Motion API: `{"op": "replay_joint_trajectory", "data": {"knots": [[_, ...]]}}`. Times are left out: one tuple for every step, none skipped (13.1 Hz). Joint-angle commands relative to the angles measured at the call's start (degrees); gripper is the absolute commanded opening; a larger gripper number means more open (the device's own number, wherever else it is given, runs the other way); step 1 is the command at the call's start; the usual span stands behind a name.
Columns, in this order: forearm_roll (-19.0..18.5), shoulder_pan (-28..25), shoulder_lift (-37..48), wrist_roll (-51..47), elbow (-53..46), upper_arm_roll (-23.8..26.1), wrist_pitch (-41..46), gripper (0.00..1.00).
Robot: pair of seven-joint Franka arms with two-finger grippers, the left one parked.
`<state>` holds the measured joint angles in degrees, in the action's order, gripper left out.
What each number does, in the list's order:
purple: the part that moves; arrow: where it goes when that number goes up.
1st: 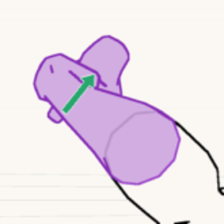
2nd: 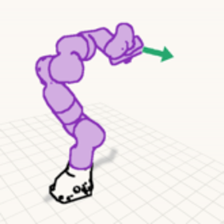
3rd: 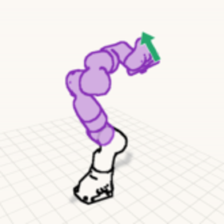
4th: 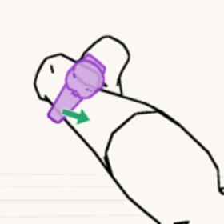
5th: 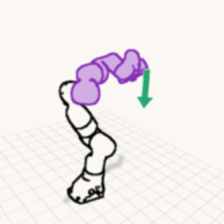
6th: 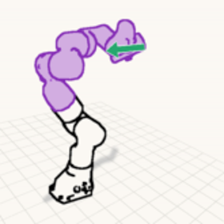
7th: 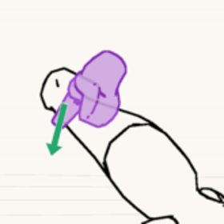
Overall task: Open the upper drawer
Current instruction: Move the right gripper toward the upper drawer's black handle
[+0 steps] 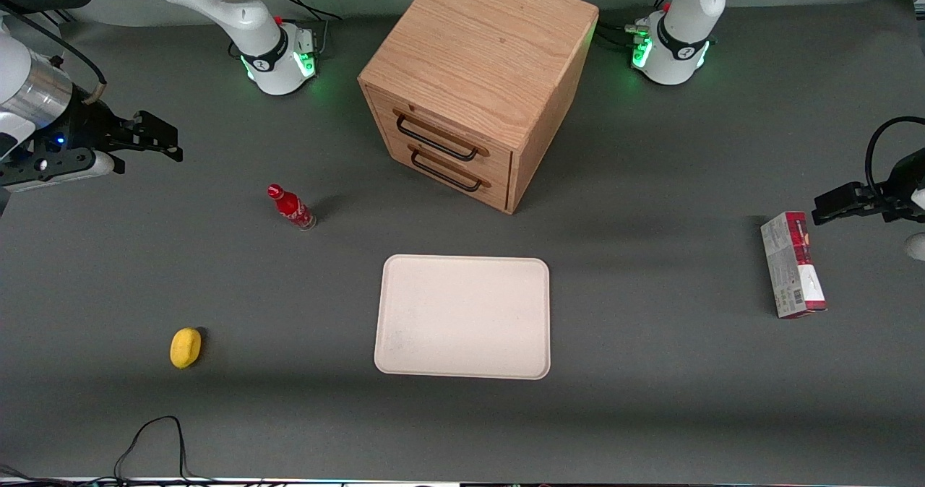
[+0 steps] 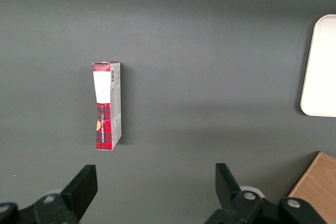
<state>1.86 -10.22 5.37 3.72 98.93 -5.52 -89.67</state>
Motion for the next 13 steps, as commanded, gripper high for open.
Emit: {"op": "replay_joint_trajectory", "data": {"knots": [[-0.6,-0.7,-1.0,-0.6,-2.1,-0.5,1.6,1.0],[-0.6,-0.6,-1.1,-0.3,-2.1,-0.5,1.7,1.0],[-0.5,-0.5,-1.1,0.0,-2.1,-0.5,1.7,1.0],[-0.5,-0.4,-1.8,0.1,-2.3,-0.5,1.7,1.0],[-0.5,-0.4,-2.4,0.2,-2.9,-0.5,2.5,1.0],[-0.4,-0.5,-3.3,0.1,-3.8,-0.5,2.7,1.0],[-0.3,-0.7,-3.9,0.1,-4.6,-0.2,2.9,1.0],[0.0,-0.6,-4.1,0.0,-5.4,-0.1,3.0,1.0],[0.3,-0.5,-4.7,0.0,-6.0,-0.1,3.7,1.0],[1.5,-1.1,-5.9,-0.1,-7.2,0.1,4.2,1.0],[1.7,-3.0,-7.5,0.1,-9.4,0.1,5.4,1.0],[1.8,-4.7,-9.5,0.1,-11.4,0.1,5.6,1.0],[2.5,-6.0,-11.8,0.3,-13.1,0.1,5.7,1.0]]}}
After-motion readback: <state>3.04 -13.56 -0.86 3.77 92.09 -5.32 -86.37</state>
